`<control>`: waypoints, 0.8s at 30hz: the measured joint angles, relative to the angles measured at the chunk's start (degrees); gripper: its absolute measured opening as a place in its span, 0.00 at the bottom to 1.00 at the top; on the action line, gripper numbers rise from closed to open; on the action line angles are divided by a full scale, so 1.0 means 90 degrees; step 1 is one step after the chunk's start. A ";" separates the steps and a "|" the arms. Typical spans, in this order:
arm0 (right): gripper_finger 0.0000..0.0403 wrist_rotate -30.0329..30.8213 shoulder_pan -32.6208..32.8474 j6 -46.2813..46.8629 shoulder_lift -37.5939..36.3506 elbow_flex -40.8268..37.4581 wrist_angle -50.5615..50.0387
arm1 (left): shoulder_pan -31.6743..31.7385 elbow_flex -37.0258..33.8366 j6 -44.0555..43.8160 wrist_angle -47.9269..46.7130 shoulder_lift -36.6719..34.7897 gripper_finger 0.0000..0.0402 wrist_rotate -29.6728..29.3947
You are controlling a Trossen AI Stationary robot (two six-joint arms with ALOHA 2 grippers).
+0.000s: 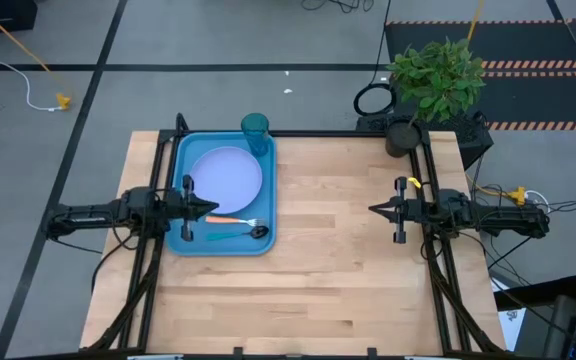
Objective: Pick and place plate/cup/fork/spoon on tray
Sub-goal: Return to Home Position
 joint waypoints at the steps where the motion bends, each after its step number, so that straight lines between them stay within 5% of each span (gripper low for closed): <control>1: 0.00 0.0000 0.0000 0.0000 0.0000 0.0000 0.0000 | 0.0000 0.0000 0.0042 0.0000 -0.0002 0.02 0.0002; 24: 0.00 0.0000 0.0002 0.0000 0.0000 0.0000 0.0005 | 0.0002 -0.0007 0.0280 -0.0017 0.0146 0.05 0.0073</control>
